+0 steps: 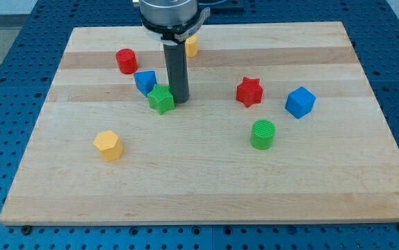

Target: Move the green star to the top left

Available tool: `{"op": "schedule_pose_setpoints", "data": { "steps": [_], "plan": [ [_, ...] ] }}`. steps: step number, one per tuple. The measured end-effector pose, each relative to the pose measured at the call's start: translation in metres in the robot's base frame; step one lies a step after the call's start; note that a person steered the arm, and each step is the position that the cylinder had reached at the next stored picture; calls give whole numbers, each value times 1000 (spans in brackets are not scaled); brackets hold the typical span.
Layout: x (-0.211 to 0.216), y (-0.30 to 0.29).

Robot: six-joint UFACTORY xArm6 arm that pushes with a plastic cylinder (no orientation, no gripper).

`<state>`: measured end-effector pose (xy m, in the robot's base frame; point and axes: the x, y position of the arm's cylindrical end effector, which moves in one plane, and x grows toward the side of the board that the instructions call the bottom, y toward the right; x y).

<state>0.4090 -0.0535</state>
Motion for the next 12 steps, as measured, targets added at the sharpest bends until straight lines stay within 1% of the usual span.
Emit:
{"op": "schedule_pose_setpoints", "data": {
  "steps": [1,3,5,7,8,12],
  "plan": [
    [10,-3],
    [13,-56],
    [29,-85],
    [29,-135],
    [21,-133],
    [-56,-136]
  ]
}}
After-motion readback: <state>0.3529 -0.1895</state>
